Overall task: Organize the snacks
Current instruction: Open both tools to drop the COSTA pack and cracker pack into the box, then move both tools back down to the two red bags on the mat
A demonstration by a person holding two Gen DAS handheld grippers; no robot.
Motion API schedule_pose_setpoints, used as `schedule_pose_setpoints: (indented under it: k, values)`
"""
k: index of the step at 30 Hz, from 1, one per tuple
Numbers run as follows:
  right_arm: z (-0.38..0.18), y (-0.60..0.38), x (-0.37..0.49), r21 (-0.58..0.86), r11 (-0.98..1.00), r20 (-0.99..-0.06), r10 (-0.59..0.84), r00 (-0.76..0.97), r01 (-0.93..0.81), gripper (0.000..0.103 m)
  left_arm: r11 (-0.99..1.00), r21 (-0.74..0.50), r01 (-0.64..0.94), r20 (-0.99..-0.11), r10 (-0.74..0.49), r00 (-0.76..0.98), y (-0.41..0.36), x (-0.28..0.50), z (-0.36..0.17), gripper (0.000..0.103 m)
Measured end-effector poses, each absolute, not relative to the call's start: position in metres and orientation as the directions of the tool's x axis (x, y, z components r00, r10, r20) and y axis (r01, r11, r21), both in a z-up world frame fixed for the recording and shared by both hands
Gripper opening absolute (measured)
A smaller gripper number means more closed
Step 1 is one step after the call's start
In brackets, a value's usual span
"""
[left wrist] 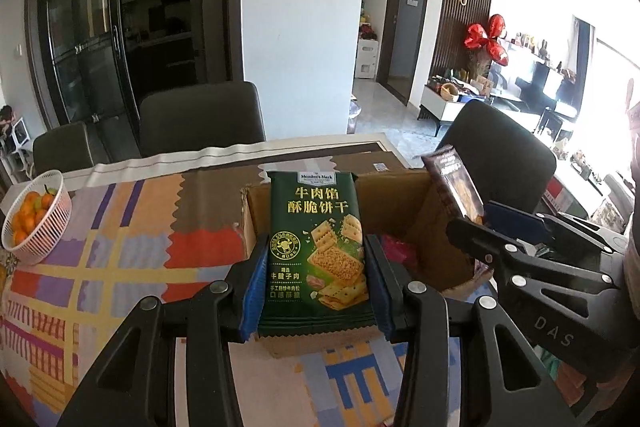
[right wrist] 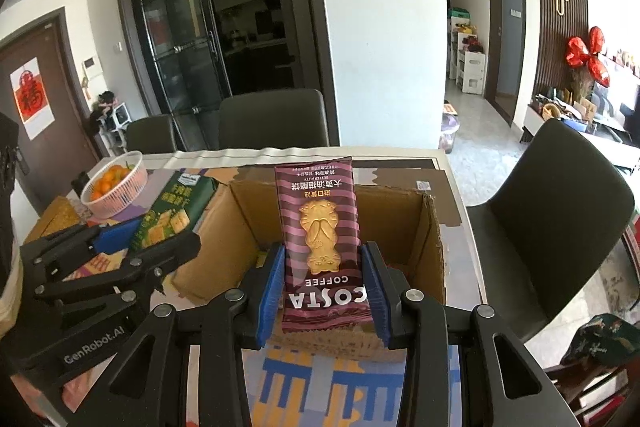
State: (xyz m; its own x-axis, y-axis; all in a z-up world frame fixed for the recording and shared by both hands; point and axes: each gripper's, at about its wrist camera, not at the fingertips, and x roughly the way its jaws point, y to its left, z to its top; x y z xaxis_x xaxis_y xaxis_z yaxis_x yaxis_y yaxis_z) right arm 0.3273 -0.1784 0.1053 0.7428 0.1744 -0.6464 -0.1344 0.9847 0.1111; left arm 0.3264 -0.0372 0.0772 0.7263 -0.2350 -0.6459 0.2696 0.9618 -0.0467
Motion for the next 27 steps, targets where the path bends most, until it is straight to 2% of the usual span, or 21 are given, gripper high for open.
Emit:
schedule_pose_setpoints:
  k: [1, 3, 8, 16, 27]
  values:
    - [0.103, -0.179, 0.329, 0.111, 0.985, -0.650, 0.173, 0.740, -0.133, 0.040, 0.966, -0.038, 0.256, -0.639, -0.220, 0.737, -0.037, 0.328, 0.076, 0.049]
    - [0.098, -0.181, 0.333, 0.117, 0.984, -0.652, 0.177, 0.738, -0.133, 0.047, 0.970, -0.008, 0.242, -0.636, -0.191, 0.748, -0.038, 0.330, 0.074, 0.060]
    - [0.092, -0.184, 0.328, 0.097, 0.990, -0.659, 0.144, 0.738, -0.106, 0.049, 0.973, 0.014, 0.231, -0.640, -0.169, 0.749, -0.030, 0.319, 0.068, 0.060]
    - [0.100, -0.175, 0.285, 0.021, 0.994, -0.622, 0.100, 0.777, -0.112, 0.049, 0.964, 0.010, 0.266, -0.641, -0.198, 0.741, -0.018, 0.273, 0.064, 0.062]
    - [0.099, -0.172, 0.224, 0.049, 0.991, -0.595, 0.126, 0.794, -0.121, 0.049, 0.937, 0.054, 0.346, -0.646, -0.232, 0.727, -0.020, 0.211, 0.055, 0.065]
